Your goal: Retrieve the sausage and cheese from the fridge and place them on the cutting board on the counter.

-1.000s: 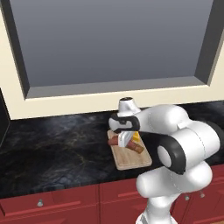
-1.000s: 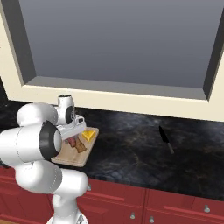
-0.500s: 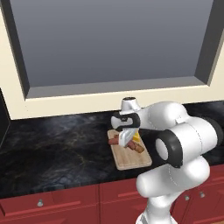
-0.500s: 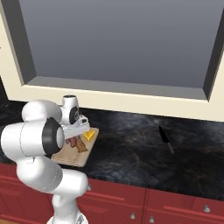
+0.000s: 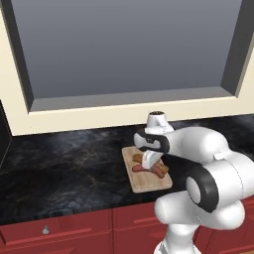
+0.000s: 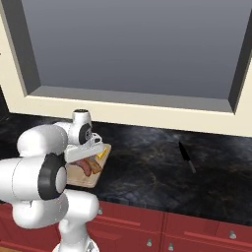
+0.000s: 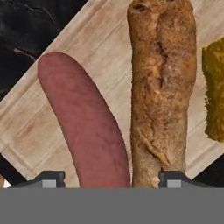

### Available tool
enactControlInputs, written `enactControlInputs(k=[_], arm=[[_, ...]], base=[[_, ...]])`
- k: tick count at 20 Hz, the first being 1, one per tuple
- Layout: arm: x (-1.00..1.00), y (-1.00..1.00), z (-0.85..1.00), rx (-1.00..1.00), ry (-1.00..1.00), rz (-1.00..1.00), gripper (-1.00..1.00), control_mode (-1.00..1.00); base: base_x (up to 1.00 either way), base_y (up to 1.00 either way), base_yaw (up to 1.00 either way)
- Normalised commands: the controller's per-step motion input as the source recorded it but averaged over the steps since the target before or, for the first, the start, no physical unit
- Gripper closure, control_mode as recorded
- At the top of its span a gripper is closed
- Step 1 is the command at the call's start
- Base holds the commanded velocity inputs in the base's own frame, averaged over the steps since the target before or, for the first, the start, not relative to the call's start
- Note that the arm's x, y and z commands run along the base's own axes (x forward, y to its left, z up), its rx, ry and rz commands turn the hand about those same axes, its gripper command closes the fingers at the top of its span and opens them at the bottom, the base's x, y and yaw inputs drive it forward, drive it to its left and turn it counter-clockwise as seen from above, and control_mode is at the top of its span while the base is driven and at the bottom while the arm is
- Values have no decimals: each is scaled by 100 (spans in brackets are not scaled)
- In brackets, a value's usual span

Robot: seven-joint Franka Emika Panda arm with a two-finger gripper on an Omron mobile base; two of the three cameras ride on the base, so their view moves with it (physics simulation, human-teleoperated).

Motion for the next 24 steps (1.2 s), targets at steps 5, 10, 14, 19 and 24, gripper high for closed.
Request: enactControlInputs(k=[5, 10, 14, 19, 24], arm=[[2, 11, 90, 1, -17, 1, -100, -100], [-19, 2, 100, 6, -17, 2, -100, -100], [-47, 1, 93, 15, -38, 2, -100, -100], [-32, 0, 100, 13, -29, 0, -100, -100], [-50, 0, 92, 6, -19, 0, -100, -100]], base=[[0, 0, 0], [0, 0, 0], [0, 0, 0], [0, 0, 0], [0, 0, 0]])
